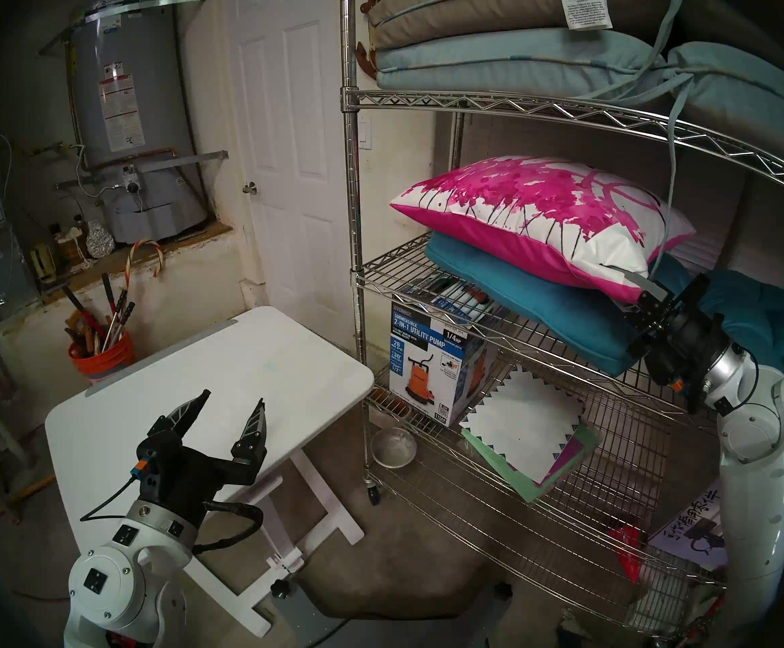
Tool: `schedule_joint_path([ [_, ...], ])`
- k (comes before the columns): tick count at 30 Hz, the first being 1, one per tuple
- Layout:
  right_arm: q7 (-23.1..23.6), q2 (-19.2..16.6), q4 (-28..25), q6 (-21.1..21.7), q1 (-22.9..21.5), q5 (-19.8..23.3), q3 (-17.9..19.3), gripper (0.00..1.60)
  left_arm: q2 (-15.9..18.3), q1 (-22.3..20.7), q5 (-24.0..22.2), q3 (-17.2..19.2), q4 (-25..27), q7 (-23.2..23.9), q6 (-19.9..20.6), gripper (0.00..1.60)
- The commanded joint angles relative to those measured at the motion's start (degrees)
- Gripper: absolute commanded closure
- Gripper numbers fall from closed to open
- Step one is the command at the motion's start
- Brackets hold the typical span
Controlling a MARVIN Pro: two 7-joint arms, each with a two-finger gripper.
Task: Take cushion off the shelf
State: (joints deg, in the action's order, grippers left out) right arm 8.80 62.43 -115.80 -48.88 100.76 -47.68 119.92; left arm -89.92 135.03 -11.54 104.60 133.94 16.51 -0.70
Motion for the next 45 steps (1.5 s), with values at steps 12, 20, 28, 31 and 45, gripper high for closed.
schedule_joint_path([
  [12,0.07,3.69,-10.14,-3.77,11.46,6.37,7.89,1.60,-0.07,-0.07,0.02,0.00,1.15,-0.07,-0.14,0.00],
  [20,0.94,5.63,-15.43,-3.94,16.30,9.14,9.97,1.60,-0.08,-0.05,0.03,-0.01,1.17,-0.08,-0.13,0.00],
  [28,1.58,6.46,-16.32,-3.61,17.54,9.37,9.47,1.60,-0.09,-0.03,0.04,-0.01,1.20,-0.10,-0.11,0.00],
  [31,1.62,6.57,-15.58,-3.45,16.78,8.64,8.34,1.60,-0.09,-0.03,0.04,-0.01,1.21,-0.10,-0.11,0.00],
  [45,0.96,7.91,-14.04,-1.64,13.26,5.15,3.67,0.00,-0.09,-0.03,0.05,-0.01,1.21,-0.10,-0.11,0.00],
])
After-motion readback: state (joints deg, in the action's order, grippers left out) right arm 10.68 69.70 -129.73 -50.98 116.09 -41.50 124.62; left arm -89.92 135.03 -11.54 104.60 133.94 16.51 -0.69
